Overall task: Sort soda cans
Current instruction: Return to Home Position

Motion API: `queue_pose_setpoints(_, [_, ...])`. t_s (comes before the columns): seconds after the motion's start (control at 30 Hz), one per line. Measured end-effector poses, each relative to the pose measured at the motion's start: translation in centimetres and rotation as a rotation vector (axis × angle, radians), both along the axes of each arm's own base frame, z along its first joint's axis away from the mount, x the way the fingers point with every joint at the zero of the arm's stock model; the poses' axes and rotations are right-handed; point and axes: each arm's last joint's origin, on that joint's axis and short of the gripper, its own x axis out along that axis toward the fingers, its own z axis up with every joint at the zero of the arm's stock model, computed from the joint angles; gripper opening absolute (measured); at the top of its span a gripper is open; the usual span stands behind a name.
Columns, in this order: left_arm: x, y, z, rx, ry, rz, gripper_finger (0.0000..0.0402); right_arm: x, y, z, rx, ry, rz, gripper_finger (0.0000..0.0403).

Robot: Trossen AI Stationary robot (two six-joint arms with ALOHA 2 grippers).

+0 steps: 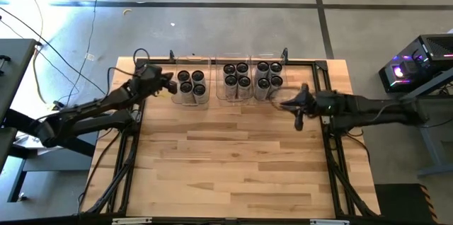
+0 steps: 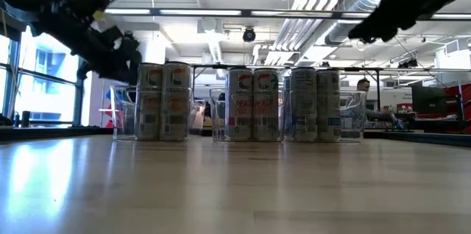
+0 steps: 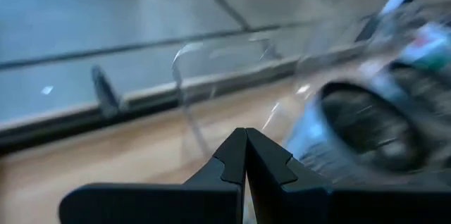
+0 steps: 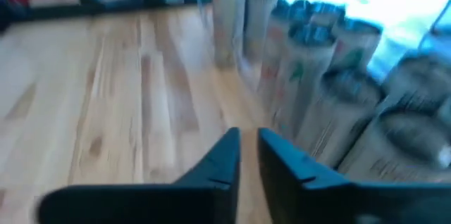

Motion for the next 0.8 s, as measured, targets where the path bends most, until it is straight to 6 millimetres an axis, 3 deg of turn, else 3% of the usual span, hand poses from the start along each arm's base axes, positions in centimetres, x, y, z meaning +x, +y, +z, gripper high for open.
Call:
queue_pose_setpoints(0.1, [-0.3,-0.6,1.1,0.045,-0.061,-0.029,0.0000,0.0,-1.3,1.1,-0.043,-0.100,0.077,0.0007])
queue_pose_setpoints(0.37, [-0.8,-1.6,2.4,0.063,-0.187,-0.163,0.0000,-0.8,-4.2,1.7,0.065,-0.205,0.141,0.0001])
queue_pose_setpoints(0.6, [-1.0,-2.7,3.3,0.092,-0.248,-0.278,0.0000,-0.1,-2.9,2.2,0.099,-0.301,0.244,0.0000])
queue_pose_setpoints(0.7, [-0.8,-3.4,3.6,0.127,-0.249,-0.343,0.0000,0.5,-1.7,0.2,0.091,-0.404,0.299,0.0000])
queue_pose_setpoints(0.8, [-0.6,-4.3,3.8,0.150,-0.250,-0.414,0.0000,0.5,-0.6,-3.3,0.101,-0.482,0.286,0.0000])
